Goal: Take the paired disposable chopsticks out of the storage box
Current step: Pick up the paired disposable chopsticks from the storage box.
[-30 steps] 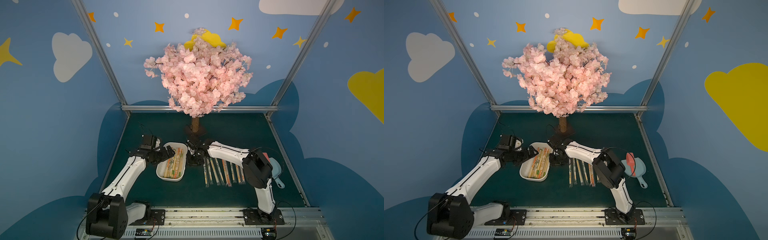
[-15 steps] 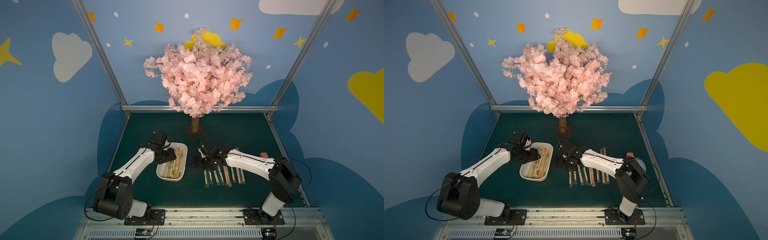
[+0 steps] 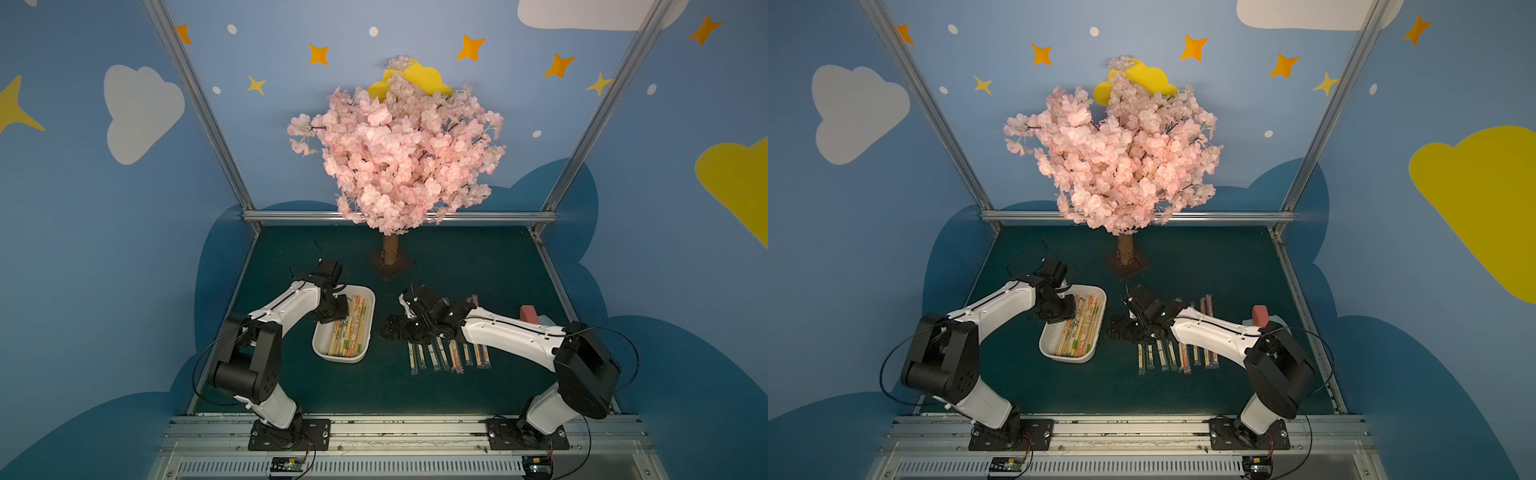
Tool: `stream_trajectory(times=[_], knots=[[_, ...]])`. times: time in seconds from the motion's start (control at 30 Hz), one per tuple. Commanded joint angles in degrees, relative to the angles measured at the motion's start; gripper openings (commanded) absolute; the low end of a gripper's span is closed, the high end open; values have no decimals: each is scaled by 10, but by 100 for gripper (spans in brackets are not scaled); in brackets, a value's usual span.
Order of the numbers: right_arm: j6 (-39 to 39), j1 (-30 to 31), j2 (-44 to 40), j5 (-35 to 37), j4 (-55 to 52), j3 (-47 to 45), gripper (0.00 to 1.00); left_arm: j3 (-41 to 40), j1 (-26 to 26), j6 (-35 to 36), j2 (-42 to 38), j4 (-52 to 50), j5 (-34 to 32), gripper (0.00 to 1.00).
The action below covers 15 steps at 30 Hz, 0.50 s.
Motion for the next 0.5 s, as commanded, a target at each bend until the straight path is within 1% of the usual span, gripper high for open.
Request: stream_trajectory(times=[0.0, 0.17, 0.4, 0.47], knots=[[-2, 3, 10, -14, 1, 16, 96, 14, -1, 12, 16, -20, -21, 34], [-5, 2, 16, -19, 3, 20, 96, 22, -1, 13, 40, -24, -33, 29], [-4, 1, 20, -20, 1, 24, 96, 24, -1, 14, 58, -21, -36, 28], [-4, 2, 22, -21, 0, 26, 96, 24, -1, 12, 62, -20, -36, 26]])
